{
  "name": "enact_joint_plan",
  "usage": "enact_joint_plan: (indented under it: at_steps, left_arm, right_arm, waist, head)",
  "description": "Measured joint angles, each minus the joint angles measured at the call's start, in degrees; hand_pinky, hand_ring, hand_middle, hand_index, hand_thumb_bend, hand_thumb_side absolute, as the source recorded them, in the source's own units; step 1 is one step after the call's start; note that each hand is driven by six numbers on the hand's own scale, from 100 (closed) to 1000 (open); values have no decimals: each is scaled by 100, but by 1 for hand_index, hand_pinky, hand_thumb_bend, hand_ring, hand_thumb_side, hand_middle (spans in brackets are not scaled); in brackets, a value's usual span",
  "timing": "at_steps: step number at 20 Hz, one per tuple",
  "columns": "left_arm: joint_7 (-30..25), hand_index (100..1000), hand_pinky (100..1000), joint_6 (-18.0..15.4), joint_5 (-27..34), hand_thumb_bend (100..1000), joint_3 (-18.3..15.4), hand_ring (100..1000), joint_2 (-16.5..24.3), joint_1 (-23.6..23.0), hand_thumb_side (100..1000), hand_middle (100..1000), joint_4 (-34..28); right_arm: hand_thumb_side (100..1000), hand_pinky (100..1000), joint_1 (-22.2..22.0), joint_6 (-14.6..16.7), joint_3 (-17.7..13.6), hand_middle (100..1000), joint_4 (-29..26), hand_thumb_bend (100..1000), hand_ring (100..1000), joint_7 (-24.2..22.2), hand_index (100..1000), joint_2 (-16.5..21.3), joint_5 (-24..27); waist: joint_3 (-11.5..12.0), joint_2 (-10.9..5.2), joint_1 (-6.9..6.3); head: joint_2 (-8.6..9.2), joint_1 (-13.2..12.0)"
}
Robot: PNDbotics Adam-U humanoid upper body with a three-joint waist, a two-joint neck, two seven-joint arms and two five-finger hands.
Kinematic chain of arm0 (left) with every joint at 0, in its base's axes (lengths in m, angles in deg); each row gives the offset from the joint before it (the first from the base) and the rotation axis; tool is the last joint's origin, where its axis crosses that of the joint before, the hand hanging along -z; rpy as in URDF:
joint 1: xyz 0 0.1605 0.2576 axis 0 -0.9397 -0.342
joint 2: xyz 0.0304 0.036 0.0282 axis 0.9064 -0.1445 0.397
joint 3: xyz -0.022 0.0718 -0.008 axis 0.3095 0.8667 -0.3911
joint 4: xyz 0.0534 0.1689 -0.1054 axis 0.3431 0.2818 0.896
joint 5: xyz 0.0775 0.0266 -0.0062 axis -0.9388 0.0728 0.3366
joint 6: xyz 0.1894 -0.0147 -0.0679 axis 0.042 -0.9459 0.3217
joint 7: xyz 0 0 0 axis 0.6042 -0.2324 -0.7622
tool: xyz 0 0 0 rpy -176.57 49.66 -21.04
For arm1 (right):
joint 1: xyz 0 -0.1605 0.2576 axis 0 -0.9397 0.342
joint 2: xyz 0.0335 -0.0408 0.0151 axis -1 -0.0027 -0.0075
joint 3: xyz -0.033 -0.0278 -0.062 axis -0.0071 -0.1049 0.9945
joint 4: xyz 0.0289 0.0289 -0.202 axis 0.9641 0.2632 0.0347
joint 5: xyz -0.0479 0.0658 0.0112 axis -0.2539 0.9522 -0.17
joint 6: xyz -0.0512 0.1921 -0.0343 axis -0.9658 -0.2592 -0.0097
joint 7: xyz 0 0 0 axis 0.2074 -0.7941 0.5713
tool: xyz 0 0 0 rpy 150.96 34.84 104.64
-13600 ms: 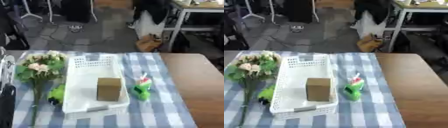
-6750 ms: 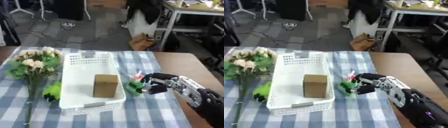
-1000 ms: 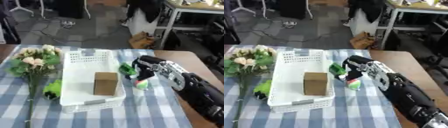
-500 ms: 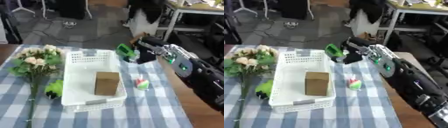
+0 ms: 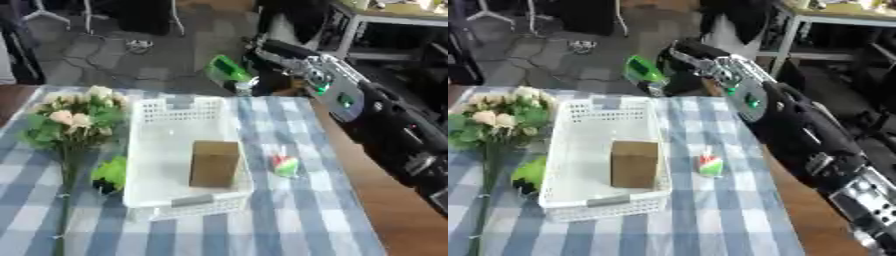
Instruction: Pick up objects on the table and place them in the box.
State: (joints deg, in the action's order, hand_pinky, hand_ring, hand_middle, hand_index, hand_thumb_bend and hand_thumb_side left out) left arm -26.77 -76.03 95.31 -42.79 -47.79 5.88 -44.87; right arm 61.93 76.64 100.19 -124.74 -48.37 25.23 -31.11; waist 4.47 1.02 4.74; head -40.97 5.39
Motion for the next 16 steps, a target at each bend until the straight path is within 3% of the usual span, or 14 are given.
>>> enact_joint_plan:
  at_steps: [4,9,13,16]
  left_arm:
    - [-16,865,677,-16,23,100,16,878,-5,9,841,760,0]
    - [-32,865,676,-26,55,100,37,878,-54,57,839,760,0]
    - [-56,865,675,-32,72,100,59,878,-111,110,841,759,0]
    - [-73,865,674,-42,91,100,69,878,-155,123,839,759,0]
  right_arm:
    - [618,459,94,119,-249,100,441,100,343,-522,251,-147,6]
    - [631,459,111,261,-352,100,663,100,342,-754,251,-401,-48]
    - [665,456,20,470,-398,100,727,100,338,-487,251,-736,-373]
    - [719,453,-86,673,-456,100,754,100,339,67,254,-946,-852]
  waist:
    - [48,0,30]
    - [100,5,31]
    - [172,7,31]
    - [192,11,31]
  head:
    - [-178,-3]
    - [-191,17]
    - [4,144]
    - [256,229]
